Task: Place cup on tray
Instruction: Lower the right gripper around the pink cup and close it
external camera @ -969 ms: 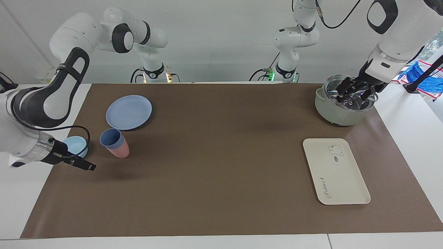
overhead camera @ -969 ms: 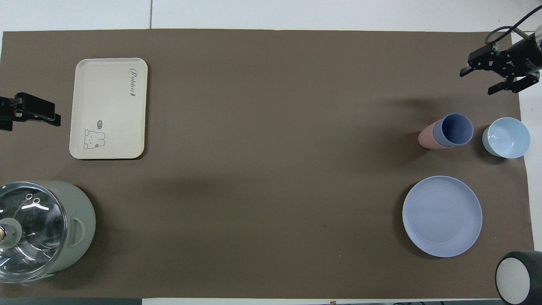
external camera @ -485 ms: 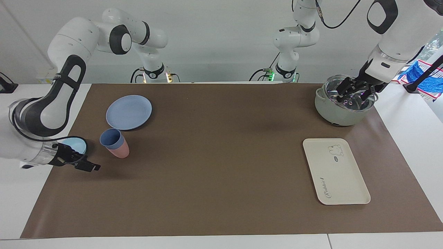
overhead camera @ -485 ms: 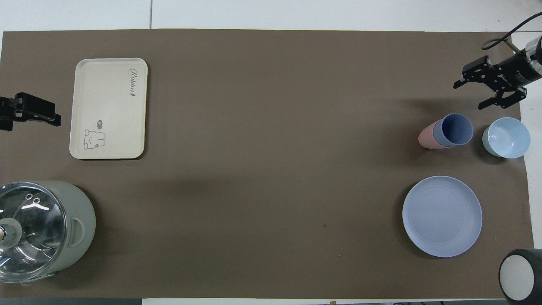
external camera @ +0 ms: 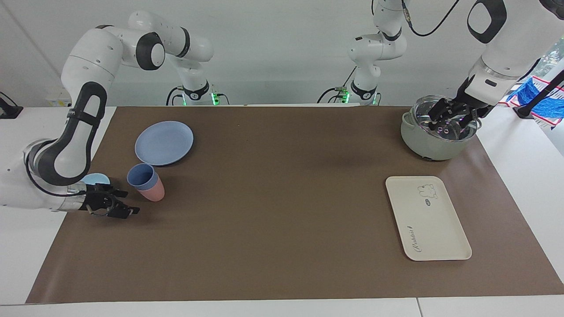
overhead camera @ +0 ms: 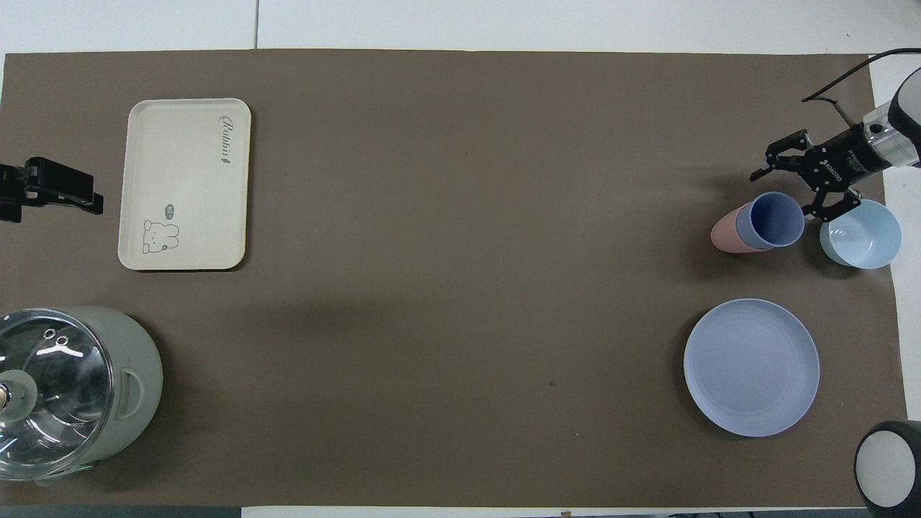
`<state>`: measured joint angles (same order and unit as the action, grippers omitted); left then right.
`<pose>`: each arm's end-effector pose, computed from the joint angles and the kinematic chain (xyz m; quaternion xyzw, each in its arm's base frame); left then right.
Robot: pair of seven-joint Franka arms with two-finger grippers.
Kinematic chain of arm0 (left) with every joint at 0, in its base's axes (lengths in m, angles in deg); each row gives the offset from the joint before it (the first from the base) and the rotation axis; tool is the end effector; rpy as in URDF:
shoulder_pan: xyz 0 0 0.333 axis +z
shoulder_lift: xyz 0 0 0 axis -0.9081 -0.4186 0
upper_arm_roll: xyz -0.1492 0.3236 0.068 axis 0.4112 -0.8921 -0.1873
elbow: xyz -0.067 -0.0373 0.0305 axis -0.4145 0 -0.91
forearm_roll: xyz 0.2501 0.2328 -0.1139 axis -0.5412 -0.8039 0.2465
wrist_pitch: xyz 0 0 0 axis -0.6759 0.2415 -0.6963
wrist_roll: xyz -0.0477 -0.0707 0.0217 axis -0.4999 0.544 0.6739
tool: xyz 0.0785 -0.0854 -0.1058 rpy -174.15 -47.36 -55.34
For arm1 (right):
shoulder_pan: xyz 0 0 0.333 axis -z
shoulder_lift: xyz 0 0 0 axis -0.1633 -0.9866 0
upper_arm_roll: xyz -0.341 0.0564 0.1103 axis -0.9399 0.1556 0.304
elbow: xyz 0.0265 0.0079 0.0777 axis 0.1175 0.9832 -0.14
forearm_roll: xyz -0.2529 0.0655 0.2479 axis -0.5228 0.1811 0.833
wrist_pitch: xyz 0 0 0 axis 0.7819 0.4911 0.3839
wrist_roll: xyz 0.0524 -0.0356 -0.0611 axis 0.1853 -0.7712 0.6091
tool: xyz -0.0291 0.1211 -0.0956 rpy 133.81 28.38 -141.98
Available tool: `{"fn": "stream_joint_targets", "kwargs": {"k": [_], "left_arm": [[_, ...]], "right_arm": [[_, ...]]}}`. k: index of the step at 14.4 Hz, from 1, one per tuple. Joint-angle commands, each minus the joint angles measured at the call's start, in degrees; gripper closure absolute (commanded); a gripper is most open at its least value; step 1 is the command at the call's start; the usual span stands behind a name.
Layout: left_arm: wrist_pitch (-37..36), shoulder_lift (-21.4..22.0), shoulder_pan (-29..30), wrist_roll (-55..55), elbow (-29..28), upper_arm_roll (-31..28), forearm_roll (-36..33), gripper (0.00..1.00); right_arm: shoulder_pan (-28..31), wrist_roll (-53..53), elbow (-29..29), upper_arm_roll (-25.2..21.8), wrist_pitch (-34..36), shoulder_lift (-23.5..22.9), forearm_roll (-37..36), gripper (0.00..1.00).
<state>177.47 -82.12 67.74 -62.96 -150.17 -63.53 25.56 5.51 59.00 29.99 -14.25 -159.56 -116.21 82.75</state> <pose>0.5325 -0.0208 0.6151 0.9997 0.0022 -0.0198 0.0152 0.6594 -0.1593 0.3045 -0.8766 0.3832 0.2402 0.1647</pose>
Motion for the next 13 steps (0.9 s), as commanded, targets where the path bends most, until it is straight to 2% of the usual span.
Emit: {"fn": "stream_joint_targets", "kwargs": {"k": [1,13], "left_arm": [[0.56,1.86,-0.11,0.65,-2.22,-0.14,-0.72,0.0],[0.56,1.86,-0.11,0.65,-2.22,-0.14,-0.72,0.0]], "right_arm": [[0.38,-3.58,3.81,0.61,0.73,1.89,1.34,0.0],[1.08,-7.11,12.78,0.7,1.87,5.58,5.82,0.0]]}}
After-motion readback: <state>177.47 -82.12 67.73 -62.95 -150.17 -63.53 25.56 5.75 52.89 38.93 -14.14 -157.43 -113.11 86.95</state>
